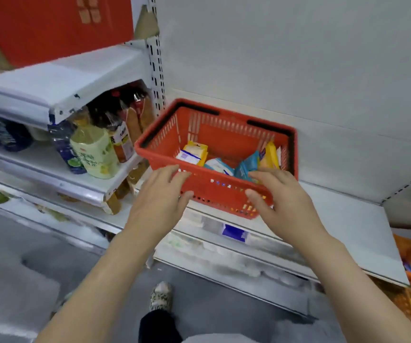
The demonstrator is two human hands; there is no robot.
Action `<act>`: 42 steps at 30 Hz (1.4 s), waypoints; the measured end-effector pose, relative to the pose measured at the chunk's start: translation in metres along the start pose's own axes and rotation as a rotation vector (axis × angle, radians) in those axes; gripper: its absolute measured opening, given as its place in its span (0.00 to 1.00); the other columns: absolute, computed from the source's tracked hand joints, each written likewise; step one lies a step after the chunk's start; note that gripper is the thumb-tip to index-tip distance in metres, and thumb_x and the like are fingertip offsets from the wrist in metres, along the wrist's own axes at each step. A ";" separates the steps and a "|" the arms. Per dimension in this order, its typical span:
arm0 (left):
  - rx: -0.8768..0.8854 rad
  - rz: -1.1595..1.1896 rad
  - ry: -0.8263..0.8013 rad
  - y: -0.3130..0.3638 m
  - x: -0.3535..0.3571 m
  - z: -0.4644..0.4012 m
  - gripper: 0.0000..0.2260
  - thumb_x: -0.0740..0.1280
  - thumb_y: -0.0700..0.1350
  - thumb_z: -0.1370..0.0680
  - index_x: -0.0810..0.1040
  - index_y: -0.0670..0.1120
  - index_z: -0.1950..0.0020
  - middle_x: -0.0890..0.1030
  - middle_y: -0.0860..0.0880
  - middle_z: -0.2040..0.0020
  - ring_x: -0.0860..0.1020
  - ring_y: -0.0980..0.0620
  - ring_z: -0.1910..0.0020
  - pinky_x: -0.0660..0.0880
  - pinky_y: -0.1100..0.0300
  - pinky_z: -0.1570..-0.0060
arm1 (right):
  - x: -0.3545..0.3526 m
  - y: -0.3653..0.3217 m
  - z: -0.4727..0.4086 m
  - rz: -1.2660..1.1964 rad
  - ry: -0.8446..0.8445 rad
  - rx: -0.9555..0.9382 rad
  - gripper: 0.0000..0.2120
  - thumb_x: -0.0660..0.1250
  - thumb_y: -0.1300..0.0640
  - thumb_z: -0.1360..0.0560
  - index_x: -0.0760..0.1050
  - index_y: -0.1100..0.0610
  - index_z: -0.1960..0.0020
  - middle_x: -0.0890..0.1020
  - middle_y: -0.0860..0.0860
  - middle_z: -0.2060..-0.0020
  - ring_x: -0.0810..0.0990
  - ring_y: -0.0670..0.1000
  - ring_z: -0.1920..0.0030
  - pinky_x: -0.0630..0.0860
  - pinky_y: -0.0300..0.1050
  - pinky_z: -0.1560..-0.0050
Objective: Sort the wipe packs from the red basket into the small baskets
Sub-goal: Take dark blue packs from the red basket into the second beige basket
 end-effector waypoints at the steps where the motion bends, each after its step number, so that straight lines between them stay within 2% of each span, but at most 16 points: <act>1: 0.029 0.009 -0.002 -0.009 0.002 -0.021 0.20 0.66 0.51 0.21 0.73 0.45 0.30 0.72 0.45 0.30 0.69 0.43 0.31 0.67 0.48 0.32 | 0.007 0.002 -0.013 0.010 0.013 0.039 0.16 0.70 0.52 0.24 0.79 0.57 0.38 0.80 0.54 0.39 0.76 0.57 0.38 0.72 0.49 0.37; 4: 0.126 0.041 -0.030 -0.032 0.011 -0.082 0.19 0.68 0.49 0.22 0.75 0.44 0.32 0.73 0.44 0.31 0.70 0.42 0.33 0.69 0.48 0.34 | 0.026 0.008 -0.050 0.022 0.050 0.138 0.16 0.69 0.52 0.23 0.79 0.56 0.37 0.79 0.53 0.38 0.74 0.56 0.36 0.68 0.45 0.35; 7: 0.179 0.053 -0.110 -0.048 0.022 -0.132 0.20 0.66 0.50 0.21 0.74 0.46 0.30 0.72 0.46 0.30 0.68 0.44 0.31 0.66 0.52 0.32 | 0.038 0.013 -0.080 0.021 0.039 0.259 0.17 0.68 0.50 0.22 0.77 0.54 0.35 0.77 0.51 0.35 0.72 0.52 0.33 0.63 0.39 0.34; 10: 0.233 0.037 -0.182 -0.060 0.038 -0.171 0.21 0.65 0.52 0.20 0.71 0.48 0.29 0.71 0.47 0.29 0.67 0.46 0.30 0.64 0.55 0.31 | 0.052 0.019 -0.106 0.046 -0.001 0.301 0.18 0.66 0.49 0.22 0.77 0.54 0.34 0.78 0.52 0.35 0.72 0.53 0.32 0.66 0.45 0.32; 14: 0.224 0.024 -0.322 -0.071 0.068 -0.211 0.22 0.63 0.55 0.20 0.69 0.49 0.27 0.70 0.47 0.29 0.67 0.46 0.30 0.63 0.54 0.31 | 0.081 0.038 -0.140 0.077 -0.095 0.340 0.19 0.66 0.47 0.22 0.76 0.54 0.34 0.78 0.52 0.36 0.73 0.54 0.34 0.69 0.48 0.34; 19: 0.095 0.057 -0.483 -0.087 0.101 -0.235 0.27 0.65 0.58 0.21 0.66 0.49 0.25 0.70 0.47 0.28 0.67 0.46 0.31 0.65 0.54 0.34 | 0.148 0.065 -0.181 0.091 -0.409 0.301 0.21 0.66 0.44 0.22 0.74 0.51 0.33 0.79 0.51 0.38 0.74 0.54 0.37 0.72 0.48 0.42; 23: -0.044 0.060 -0.613 -0.105 0.124 -0.239 0.31 0.66 0.60 0.23 0.64 0.49 0.24 0.69 0.44 0.27 0.68 0.43 0.30 0.67 0.51 0.33 | 0.210 0.091 -0.201 0.078 -0.809 0.265 0.26 0.69 0.44 0.24 0.72 0.53 0.30 0.77 0.53 0.33 0.75 0.55 0.35 0.71 0.47 0.39; 25: -0.098 0.077 -0.657 -0.113 0.130 -0.239 0.32 0.66 0.60 0.23 0.63 0.48 0.23 0.68 0.44 0.26 0.67 0.43 0.29 0.66 0.50 0.32 | 0.232 0.102 -0.204 0.094 -0.924 0.279 0.29 0.68 0.42 0.24 0.70 0.54 0.28 0.75 0.54 0.32 0.74 0.56 0.34 0.71 0.47 0.38; 27: -0.147 0.086 -0.678 -0.118 0.131 -0.237 0.32 0.67 0.59 0.23 0.63 0.48 0.23 0.68 0.44 0.26 0.67 0.43 0.29 0.66 0.52 0.32 | 0.246 0.105 -0.208 -0.010 -0.912 0.328 0.27 0.67 0.40 0.24 0.73 0.55 0.31 0.78 0.53 0.35 0.76 0.55 0.36 0.72 0.45 0.39; 29: -0.173 0.079 -0.679 -0.122 0.132 -0.238 0.30 0.66 0.58 0.22 0.64 0.47 0.24 0.70 0.44 0.28 0.69 0.44 0.31 0.68 0.54 0.37 | 0.256 0.096 -0.215 -0.239 -0.809 0.440 0.19 0.69 0.41 0.25 0.79 0.55 0.44 0.83 0.51 0.47 0.80 0.53 0.44 0.74 0.44 0.47; 31: -0.185 0.072 -0.693 -0.124 0.134 -0.238 0.27 0.65 0.57 0.21 0.66 0.48 0.26 0.73 0.45 0.30 0.72 0.45 0.34 0.69 0.56 0.43 | 0.268 0.082 -0.216 -0.329 -0.827 0.464 0.18 0.72 0.40 0.27 0.80 0.55 0.50 0.83 0.50 0.53 0.81 0.51 0.50 0.77 0.46 0.50; 34: -0.206 0.075 -0.801 -0.125 0.141 -0.235 0.29 0.65 0.60 0.22 0.63 0.49 0.25 0.72 0.45 0.29 0.73 0.45 0.34 0.70 0.57 0.45 | 0.278 0.072 -0.207 -0.161 -1.047 0.295 0.20 0.75 0.44 0.28 0.77 0.55 0.43 0.83 0.51 0.47 0.81 0.53 0.46 0.76 0.46 0.47; 37: -0.173 0.013 -0.932 -0.123 0.152 -0.227 0.38 0.62 0.64 0.23 0.52 0.48 0.20 0.62 0.44 0.22 0.66 0.45 0.27 0.66 0.55 0.35 | 0.273 0.087 -0.201 0.122 -1.127 0.195 0.29 0.77 0.47 0.31 0.71 0.55 0.36 0.79 0.53 0.40 0.77 0.56 0.40 0.72 0.45 0.49; 40: -0.132 -0.009 -1.003 -0.118 0.157 -0.223 0.41 0.61 0.67 0.23 0.46 0.48 0.19 0.55 0.44 0.20 0.59 0.45 0.23 0.62 0.54 0.29 | 0.269 0.098 -0.195 0.377 -1.173 0.150 0.27 0.78 0.47 0.32 0.74 0.57 0.39 0.79 0.53 0.44 0.78 0.56 0.42 0.74 0.48 0.52; 42: -0.108 -0.022 -0.993 -0.116 0.155 -0.226 0.42 0.61 0.66 0.23 0.44 0.48 0.19 0.53 0.44 0.20 0.57 0.44 0.22 0.61 0.52 0.27 | 0.260 0.104 -0.198 0.345 -1.182 0.190 0.20 0.77 0.46 0.31 0.76 0.56 0.48 0.79 0.52 0.52 0.80 0.55 0.48 0.76 0.48 0.55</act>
Point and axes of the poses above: each hand's wrist, its own z-axis away from the middle knuckle, its own x-axis out of the palm, y = z × x, the point moved 5 cm from there along -z, towards the middle knuckle
